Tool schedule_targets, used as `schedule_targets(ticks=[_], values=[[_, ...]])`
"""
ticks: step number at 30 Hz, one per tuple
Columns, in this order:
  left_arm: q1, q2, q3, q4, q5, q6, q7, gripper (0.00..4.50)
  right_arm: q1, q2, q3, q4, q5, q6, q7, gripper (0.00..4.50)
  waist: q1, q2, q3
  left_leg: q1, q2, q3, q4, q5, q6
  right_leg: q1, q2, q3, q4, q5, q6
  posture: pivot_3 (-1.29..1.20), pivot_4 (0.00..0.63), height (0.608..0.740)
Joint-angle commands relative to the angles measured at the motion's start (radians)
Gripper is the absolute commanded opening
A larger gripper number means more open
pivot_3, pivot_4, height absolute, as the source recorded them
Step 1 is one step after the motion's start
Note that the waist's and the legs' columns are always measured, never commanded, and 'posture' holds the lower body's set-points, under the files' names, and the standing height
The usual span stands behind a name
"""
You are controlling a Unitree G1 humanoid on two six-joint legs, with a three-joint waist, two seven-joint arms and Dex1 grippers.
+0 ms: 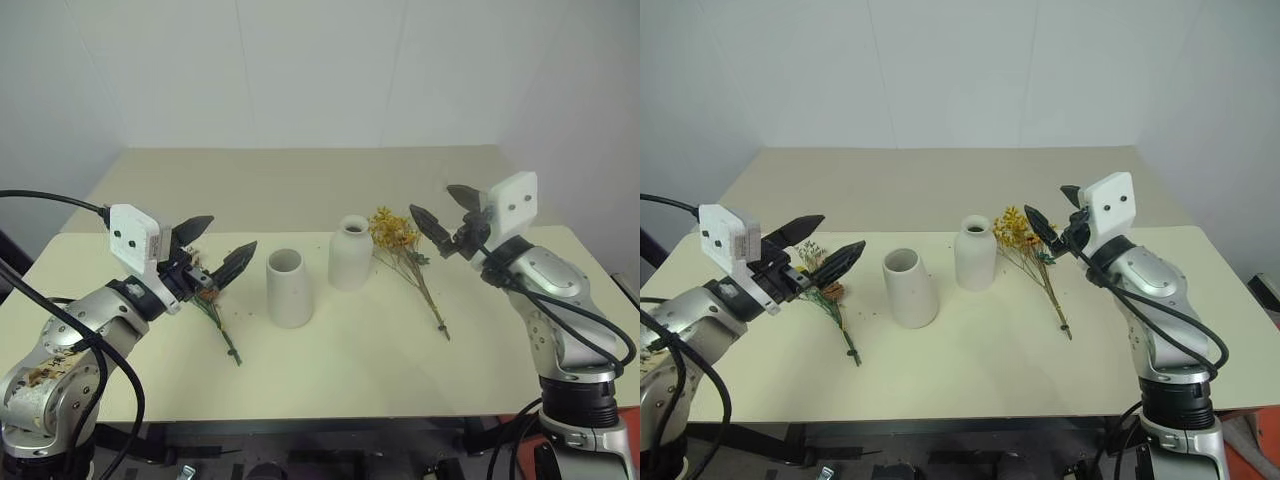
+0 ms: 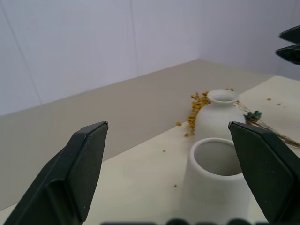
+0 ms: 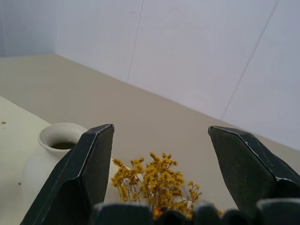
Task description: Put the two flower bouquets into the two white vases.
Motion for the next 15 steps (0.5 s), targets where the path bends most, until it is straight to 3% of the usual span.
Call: schedule_targets(ticks=[1, 5, 10, 15], values=[[-0.013, 0.021, 0.025, -0.011, -0.01, -0.033, -0.019, 4.5, -0.027, -0.005, -0.014, -0.007, -0.01, -0.027, -0.012, 3.81, 0.001, 0.0, 0.0, 0.0, 0.0, 0.0, 0.0, 0.0, 0.0, 0.0, 0.0, 0.0, 0.0, 0.0, 0.0, 0.0, 0.15, 0.74], [-0.013, 0.048, 0.02, 0.003, 0.01, -0.028, -0.03, 4.5, -0.05, -0.022, -0.001, 0.029, -0.041, -0.008, -0.023, 3.81, 0.0, 0.0, 0.0, 0.0, 0.0, 0.0, 0.0, 0.0, 0.0, 0.0, 0.0, 0.0, 0.0, 0.0, 0.0, 0.0, 0.15, 0.74], [0.007, 0.157, -0.008, 0.026, 0.083, -0.008, -0.066, 4.5, -0.09, -0.087, -0.01, 0.061, -0.021, 0.084, 0.025, 3.81, 0.0, 0.0, 0.0, 0.0, 0.0, 0.0, 0.0, 0.0, 0.0, 0.0, 0.0, 0.0, 0.0, 0.0, 0.0, 0.0, 0.15, 0.74], [-0.088, 0.179, -0.047, 0.054, 0.036, -0.02, -0.143, 4.5, -0.151, -0.145, 0.019, 0.086, -0.025, 0.224, 0.048, 3.81, 0.001, 0.0, 0.0, 0.0, 0.0, 0.0, 0.0, 0.0, 0.0, 0.0, 0.0, 0.0, -0.001, 0.0, 0.0, 0.0, 0.15, 0.74]])
